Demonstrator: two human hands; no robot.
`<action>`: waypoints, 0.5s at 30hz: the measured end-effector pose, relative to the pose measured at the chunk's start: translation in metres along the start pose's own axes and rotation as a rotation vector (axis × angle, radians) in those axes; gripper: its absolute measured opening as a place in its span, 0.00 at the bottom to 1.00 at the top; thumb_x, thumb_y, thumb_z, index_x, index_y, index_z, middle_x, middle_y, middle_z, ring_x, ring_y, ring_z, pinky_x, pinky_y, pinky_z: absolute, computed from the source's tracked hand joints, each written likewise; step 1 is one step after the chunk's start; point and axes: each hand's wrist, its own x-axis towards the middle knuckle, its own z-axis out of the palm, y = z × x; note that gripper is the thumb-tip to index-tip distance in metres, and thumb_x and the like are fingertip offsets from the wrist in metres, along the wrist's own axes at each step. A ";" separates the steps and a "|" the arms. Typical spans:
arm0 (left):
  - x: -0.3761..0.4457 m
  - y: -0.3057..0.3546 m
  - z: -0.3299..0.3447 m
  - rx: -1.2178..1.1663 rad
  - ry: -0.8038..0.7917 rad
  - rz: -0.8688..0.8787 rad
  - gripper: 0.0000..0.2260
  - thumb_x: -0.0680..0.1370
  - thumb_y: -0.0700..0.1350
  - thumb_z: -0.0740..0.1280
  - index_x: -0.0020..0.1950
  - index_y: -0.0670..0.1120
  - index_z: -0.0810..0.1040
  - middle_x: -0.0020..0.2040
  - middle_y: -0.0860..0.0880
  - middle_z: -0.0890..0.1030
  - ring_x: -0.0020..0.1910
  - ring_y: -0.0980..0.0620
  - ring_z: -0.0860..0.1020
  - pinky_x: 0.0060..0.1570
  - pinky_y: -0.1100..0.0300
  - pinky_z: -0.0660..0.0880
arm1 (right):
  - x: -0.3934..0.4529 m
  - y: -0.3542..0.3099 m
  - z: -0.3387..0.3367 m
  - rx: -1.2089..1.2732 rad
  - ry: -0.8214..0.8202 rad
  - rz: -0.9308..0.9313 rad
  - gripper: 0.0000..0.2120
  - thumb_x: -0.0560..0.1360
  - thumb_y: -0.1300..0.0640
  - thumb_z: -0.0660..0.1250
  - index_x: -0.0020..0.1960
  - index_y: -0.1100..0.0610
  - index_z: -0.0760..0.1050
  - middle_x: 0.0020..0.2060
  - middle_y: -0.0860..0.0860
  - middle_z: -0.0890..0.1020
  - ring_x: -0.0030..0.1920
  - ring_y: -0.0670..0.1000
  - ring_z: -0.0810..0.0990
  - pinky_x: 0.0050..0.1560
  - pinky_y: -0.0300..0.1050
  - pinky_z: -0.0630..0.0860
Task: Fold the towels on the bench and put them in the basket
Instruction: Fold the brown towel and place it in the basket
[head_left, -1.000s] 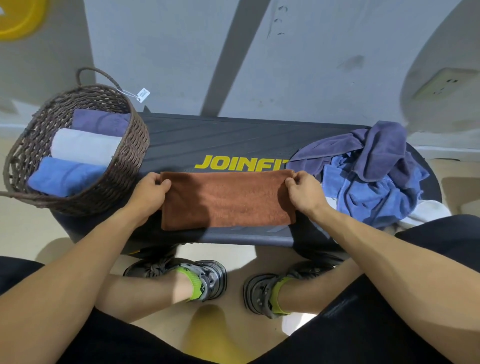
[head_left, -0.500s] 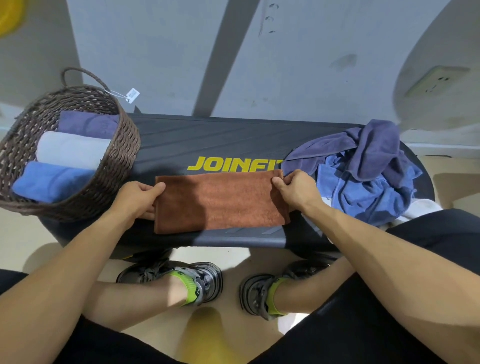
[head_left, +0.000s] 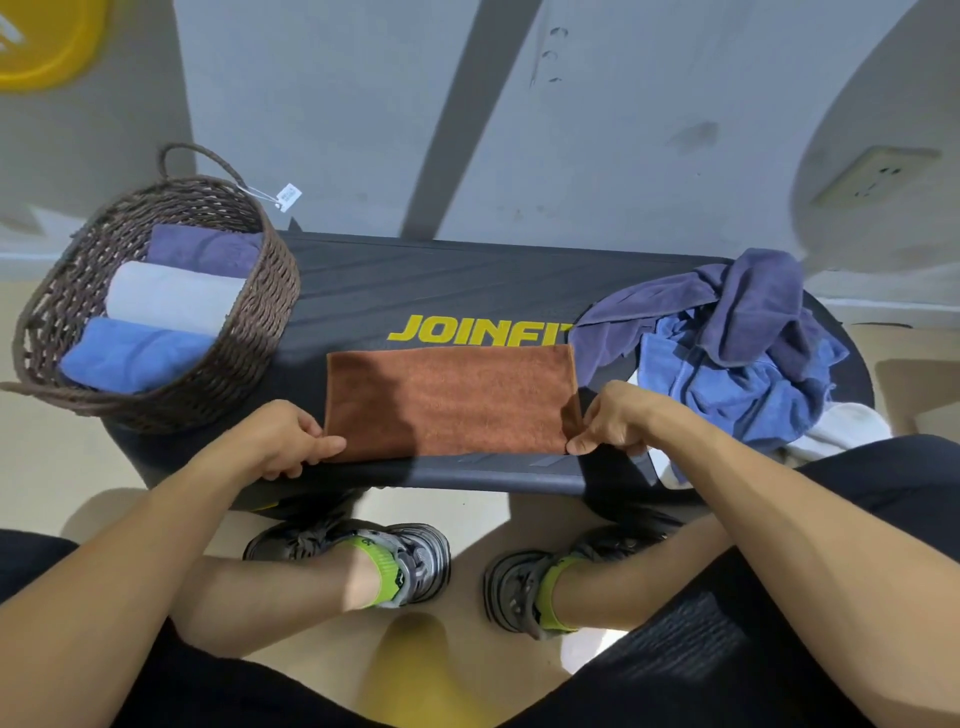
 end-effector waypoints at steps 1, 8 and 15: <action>0.000 -0.001 -0.003 0.048 0.008 -0.005 0.16 0.74 0.54 0.74 0.36 0.43 0.80 0.21 0.50 0.75 0.25 0.50 0.70 0.27 0.63 0.66 | 0.000 0.001 -0.001 -0.034 0.010 0.012 0.23 0.68 0.49 0.79 0.52 0.65 0.77 0.36 0.56 0.75 0.31 0.55 0.73 0.32 0.43 0.73; -0.002 0.016 -0.009 0.476 0.112 0.012 0.17 0.72 0.58 0.74 0.42 0.44 0.80 0.45 0.43 0.83 0.42 0.44 0.80 0.47 0.55 0.77 | 0.003 -0.005 0.005 -0.078 0.022 0.058 0.24 0.62 0.47 0.83 0.38 0.61 0.72 0.29 0.52 0.74 0.26 0.52 0.73 0.22 0.37 0.67; -0.020 0.075 0.026 0.258 0.527 0.623 0.07 0.77 0.48 0.67 0.47 0.46 0.72 0.47 0.43 0.79 0.47 0.38 0.79 0.44 0.48 0.74 | 0.006 -0.005 0.000 0.126 0.237 0.002 0.28 0.64 0.33 0.76 0.33 0.56 0.71 0.20 0.50 0.76 0.20 0.49 0.75 0.23 0.38 0.68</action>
